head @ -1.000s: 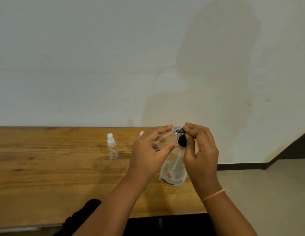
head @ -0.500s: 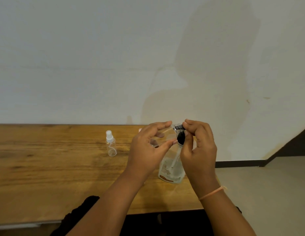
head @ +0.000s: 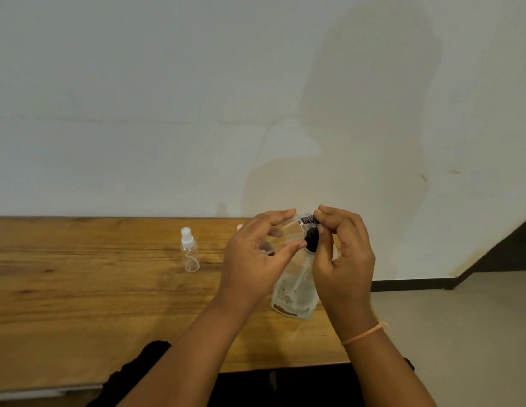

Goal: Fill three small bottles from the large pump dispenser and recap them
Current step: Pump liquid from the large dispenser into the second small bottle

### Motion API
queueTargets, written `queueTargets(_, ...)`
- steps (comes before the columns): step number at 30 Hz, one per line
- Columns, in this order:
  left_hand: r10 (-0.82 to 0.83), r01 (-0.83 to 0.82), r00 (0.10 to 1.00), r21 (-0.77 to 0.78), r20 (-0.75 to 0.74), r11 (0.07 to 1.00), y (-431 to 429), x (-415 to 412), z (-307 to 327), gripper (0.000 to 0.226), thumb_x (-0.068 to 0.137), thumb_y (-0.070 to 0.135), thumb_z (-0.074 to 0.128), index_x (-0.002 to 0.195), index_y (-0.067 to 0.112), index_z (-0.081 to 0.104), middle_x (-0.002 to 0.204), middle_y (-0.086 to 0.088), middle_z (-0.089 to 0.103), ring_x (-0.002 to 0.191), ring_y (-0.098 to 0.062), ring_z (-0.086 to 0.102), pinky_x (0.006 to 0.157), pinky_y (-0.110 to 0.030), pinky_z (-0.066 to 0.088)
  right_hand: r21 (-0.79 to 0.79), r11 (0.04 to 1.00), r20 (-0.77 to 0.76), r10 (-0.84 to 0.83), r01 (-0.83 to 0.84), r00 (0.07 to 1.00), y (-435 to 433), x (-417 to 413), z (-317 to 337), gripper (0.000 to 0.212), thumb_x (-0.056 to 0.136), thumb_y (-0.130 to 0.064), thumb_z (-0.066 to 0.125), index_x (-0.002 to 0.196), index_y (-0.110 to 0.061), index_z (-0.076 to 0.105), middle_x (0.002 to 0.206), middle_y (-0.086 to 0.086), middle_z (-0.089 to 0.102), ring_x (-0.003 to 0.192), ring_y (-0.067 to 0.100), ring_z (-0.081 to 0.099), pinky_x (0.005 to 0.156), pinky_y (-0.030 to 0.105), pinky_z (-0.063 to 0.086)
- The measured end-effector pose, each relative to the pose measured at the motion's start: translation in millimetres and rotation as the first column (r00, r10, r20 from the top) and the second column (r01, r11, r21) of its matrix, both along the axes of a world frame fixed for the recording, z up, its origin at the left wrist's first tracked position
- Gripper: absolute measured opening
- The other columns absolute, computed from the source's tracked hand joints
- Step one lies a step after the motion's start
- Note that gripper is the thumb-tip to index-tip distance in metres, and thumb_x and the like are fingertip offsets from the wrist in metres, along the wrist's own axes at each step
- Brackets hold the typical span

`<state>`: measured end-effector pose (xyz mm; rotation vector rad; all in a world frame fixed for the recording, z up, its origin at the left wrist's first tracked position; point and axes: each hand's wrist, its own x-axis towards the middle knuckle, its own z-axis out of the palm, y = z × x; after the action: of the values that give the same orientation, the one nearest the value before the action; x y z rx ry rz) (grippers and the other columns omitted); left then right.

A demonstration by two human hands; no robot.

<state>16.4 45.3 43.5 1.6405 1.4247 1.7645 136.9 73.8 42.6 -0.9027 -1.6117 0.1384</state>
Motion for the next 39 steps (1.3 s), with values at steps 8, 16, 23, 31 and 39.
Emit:
queueTargets(8,0.001,0.0,1.0,-0.068,0.019,0.998,0.8,-1.4,-6.2,0.048,0.069,0.026,0.081,0.105,0.049,0.058,0.104,0.023,0.064,0.089,0.0,0.063,0.072,-0.022,0.055,0.004,1.0,-0.031,0.007,-0.006,0.999,2.5,-4.2,-9.6,0.019,0.083,0.01,0.052,0.096,0.001,0.063,0.103,0.001,0.054,0.101,0.01,0.055,0.09,0.01,0.043)
queueTargets(16,0.003,-0.003,1.0,0.004,-0.019,1.0,0.0,-0.6,-2.4,0.049,0.07,0.03,0.08,0.11,0.047,0.056,0.106,0.023,0.062,0.089,-0.002,0.063,0.066,-0.018,0.055,0.021,1.0,-0.012,0.004,-0.003,1.0,0.6,-0.8,-2.7,0.02,0.087,-0.001,0.049,0.099,0.0,0.065,0.104,0.001,0.055,0.101,0.011,0.056,0.091,0.01,0.043)
queueTargets(23,0.014,-0.015,1.0,-0.057,-0.009,0.998,-0.8,1.0,-7.0,0.049,0.071,0.026,0.08,0.106,0.05,0.056,0.103,0.027,0.061,0.091,0.0,0.062,0.068,-0.026,0.056,0.009,1.0,0.0,0.021,-0.021,1.0,4.7,0.0,-11.9,0.018,0.087,0.004,0.05,0.1,0.001,0.063,0.105,0.002,0.054,0.103,0.01,0.054,0.093,0.01,0.042)
queueTargets(31,0.005,-0.005,1.0,0.001,-0.024,1.0,0.5,0.0,-3.0,0.047,0.071,0.035,0.077,0.109,0.052,0.055,0.105,0.035,0.059,0.091,-0.002,0.063,0.067,-0.018,0.055,0.044,0.999,0.007,0.03,-0.031,1.0,4.9,2.6,-0.5,0.021,0.087,-0.004,0.046,0.097,-0.001,0.064,0.103,0.0,0.055,0.099,0.013,0.057,0.09,0.017,0.046)
queueTargets(39,-0.007,0.007,1.0,-0.064,-0.006,0.998,0.3,-1.5,-8.4,0.05,0.07,0.027,0.081,0.104,0.054,0.056,0.101,0.036,0.06,0.089,0.0,0.062,0.072,-0.027,0.055,0.032,0.996,0.085,0.075,-0.077,0.994,10.4,8.4,-11.3,0.02,0.089,-0.006,0.046,0.099,0.0,0.062,0.106,-0.001,0.051,0.101,0.015,0.055,0.092,0.013,0.043)
